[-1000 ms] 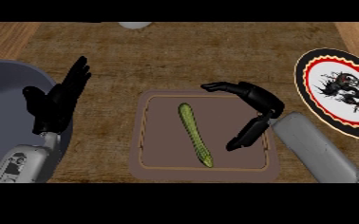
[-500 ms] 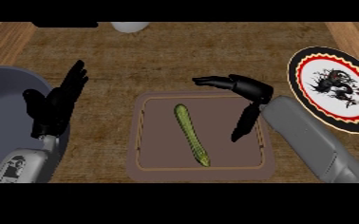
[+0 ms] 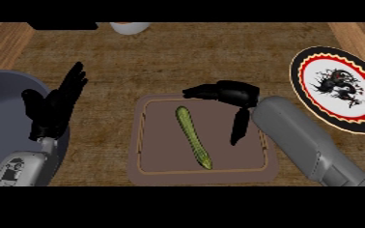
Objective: Pick the squash from the tray and place it in the plate
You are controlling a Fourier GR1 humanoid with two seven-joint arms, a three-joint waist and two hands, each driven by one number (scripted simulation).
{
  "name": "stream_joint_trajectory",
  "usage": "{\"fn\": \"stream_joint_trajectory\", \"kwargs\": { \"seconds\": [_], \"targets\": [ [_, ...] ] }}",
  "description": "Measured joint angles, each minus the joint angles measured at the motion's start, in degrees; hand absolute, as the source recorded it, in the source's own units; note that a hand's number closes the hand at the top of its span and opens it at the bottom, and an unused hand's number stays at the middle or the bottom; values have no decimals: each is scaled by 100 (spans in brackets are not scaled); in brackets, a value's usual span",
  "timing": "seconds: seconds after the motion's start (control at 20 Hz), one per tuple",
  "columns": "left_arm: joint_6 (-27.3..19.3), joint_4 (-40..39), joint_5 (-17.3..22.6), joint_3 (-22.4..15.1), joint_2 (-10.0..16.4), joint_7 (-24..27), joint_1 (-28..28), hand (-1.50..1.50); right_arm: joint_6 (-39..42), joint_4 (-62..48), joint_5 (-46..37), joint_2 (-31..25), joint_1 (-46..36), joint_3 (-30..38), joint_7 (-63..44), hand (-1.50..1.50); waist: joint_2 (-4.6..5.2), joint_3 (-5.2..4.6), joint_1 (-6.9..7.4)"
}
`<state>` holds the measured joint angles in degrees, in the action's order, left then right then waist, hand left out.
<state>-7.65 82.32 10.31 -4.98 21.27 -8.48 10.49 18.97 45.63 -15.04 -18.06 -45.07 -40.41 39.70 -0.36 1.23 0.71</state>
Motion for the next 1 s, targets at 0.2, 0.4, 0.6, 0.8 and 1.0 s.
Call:
{"fn": "stream_joint_trajectory", "kwargs": {
  "seconds": [0.2,0.4,0.6,0.8,1.0],
  "targets": [
    [20,76,-10,42,-5,-63,-45,0,-100,4,-414,92,-84,-121,-280,-150,-4,-18,-19],
    [-11,153,-90,35,-79,-49,-103,0,-136,53,-805,295,-129,-244,-632,-150,-5,-29,-33],
    [19,220,-115,68,-105,-129,-129,0,-42,176,-1101,408,-30,-328,-886,-150,-6,-36,-47],
    [102,72,-144,173,-88,-138,-36,0,87,178,-1364,608,-38,-297,-1098,-150,-3,-24,-46],
    [199,113,-117,234,-114,-108,-53,0,-77,-135,-1654,848,-65,-225,-1122,-150,4,-28,-24]
  ]
}}
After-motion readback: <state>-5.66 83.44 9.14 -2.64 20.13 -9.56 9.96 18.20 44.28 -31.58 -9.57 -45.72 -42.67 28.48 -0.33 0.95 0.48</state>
